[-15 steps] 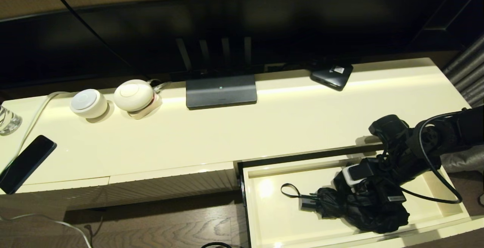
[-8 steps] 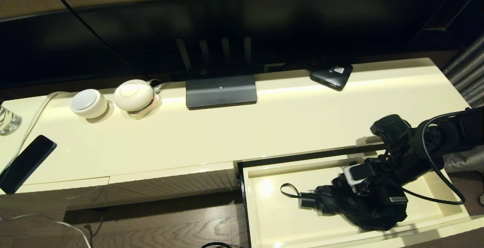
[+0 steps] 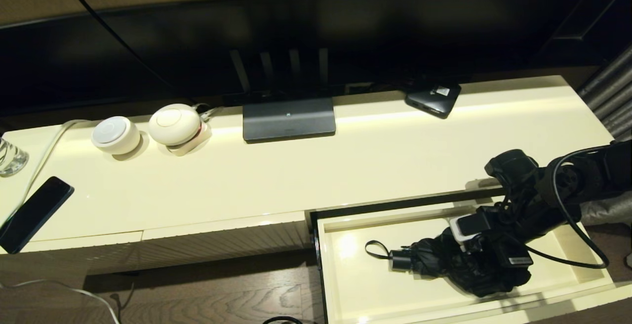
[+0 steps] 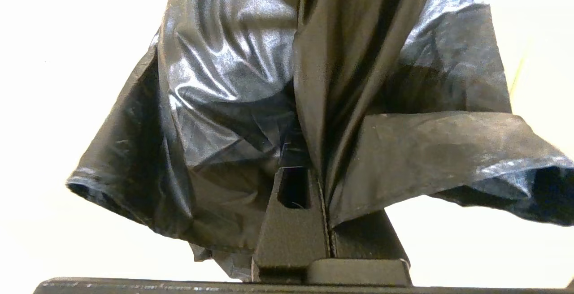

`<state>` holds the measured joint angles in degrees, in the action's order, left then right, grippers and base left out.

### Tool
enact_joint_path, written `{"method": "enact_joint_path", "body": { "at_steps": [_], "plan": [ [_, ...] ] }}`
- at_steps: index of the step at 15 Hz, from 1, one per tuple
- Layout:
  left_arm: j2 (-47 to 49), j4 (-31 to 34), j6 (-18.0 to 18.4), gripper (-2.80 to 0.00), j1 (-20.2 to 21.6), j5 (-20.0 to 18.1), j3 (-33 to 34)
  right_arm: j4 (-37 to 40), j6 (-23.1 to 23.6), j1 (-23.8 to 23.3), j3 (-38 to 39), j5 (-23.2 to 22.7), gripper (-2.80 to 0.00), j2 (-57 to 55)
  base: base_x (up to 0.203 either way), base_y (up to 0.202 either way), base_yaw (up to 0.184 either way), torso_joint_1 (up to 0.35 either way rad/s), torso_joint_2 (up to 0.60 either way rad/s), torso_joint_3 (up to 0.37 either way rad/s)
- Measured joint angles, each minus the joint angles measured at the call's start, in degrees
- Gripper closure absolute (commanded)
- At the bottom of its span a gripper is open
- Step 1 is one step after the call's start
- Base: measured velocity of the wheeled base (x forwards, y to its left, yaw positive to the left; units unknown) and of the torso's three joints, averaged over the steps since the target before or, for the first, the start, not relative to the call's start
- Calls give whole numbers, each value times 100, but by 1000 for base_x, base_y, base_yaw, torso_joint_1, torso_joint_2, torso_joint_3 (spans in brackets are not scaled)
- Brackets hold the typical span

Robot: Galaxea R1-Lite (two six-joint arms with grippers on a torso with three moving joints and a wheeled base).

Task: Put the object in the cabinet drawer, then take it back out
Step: Take the umbrella out of the drawer and put it on the table

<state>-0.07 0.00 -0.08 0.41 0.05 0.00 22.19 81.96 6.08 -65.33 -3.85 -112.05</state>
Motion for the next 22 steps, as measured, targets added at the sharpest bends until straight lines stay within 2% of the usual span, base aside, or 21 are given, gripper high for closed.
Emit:
{"method": "enact_joint_path", "body": {
  "at_steps": [6, 15, 22],
  "plan": [
    [0, -5, 0, 0, 0, 2, 0, 33, 19, -5, 134, 8, 0, 670, 0, 0, 0, 0, 0, 0],
    [0, -7, 0, 0, 0, 2, 0, 423, 301, -5, 257, 221, 0, 2199, 0, 0, 0, 0, 0, 0],
    [0, -5, 2, 0, 0, 2, 0, 366, 279, -39, -239, 124, 0, 3046, 0, 0, 0, 0, 0, 0]
  ]
}}
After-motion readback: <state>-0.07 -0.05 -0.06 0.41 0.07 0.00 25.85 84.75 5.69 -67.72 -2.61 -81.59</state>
